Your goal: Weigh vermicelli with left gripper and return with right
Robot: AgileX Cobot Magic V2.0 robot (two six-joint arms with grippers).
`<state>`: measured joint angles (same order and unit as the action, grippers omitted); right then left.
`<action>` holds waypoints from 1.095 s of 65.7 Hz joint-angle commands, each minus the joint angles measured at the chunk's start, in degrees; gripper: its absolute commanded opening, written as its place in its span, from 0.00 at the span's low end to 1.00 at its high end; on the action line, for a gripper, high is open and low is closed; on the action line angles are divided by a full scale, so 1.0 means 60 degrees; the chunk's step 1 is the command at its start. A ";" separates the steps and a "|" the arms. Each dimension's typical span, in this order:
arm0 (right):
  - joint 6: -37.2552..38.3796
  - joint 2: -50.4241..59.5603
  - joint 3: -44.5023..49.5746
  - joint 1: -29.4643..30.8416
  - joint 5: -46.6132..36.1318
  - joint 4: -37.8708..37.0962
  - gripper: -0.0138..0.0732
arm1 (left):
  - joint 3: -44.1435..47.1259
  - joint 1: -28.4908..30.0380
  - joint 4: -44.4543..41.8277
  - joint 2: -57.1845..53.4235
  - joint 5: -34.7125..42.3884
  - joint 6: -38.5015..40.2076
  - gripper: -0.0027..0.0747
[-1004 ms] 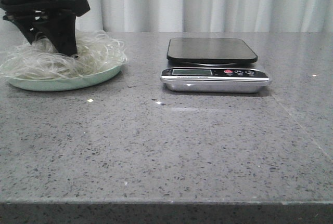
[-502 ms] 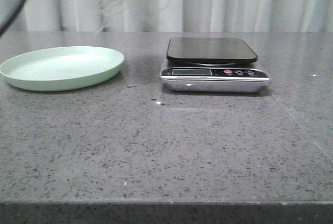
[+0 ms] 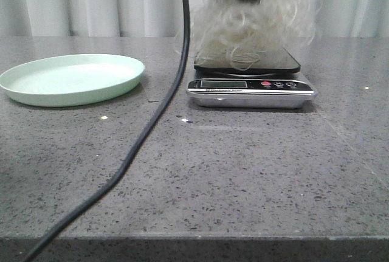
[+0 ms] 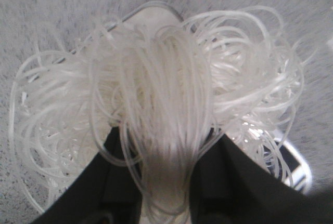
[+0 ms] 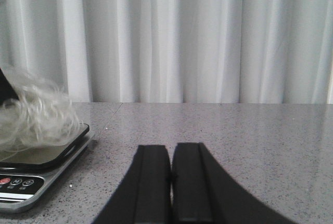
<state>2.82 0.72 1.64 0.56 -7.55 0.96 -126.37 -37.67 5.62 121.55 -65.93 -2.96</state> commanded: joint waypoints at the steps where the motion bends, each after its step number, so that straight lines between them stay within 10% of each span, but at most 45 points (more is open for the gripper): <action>1: -0.0061 0.0135 -0.0087 0.0001 -0.0780 0.0036 0.37 | -0.0395 -0.0020 -0.0236 -0.0462 0.0219 0.0059 0.26; 9: -0.0061 0.0135 -0.0087 0.0001 -0.0780 0.0036 0.37 | -0.0395 -0.0020 -0.0532 -0.0414 0.0154 0.0059 0.32; 27: -0.0061 0.0135 -0.0087 0.0001 -0.0780 0.0036 0.37 | -0.0500 -0.0020 -0.0519 -0.0414 -0.0066 0.0089 0.88; 72: -0.0061 0.0135 -0.0087 0.0001 -0.0780 0.0036 0.37 | -0.1802 -0.0020 -0.1015 -0.3068 -0.0549 -0.0030 0.70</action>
<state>2.82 0.72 1.64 0.56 -7.55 0.96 -136.45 -37.67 0.00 109.25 -71.44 -3.07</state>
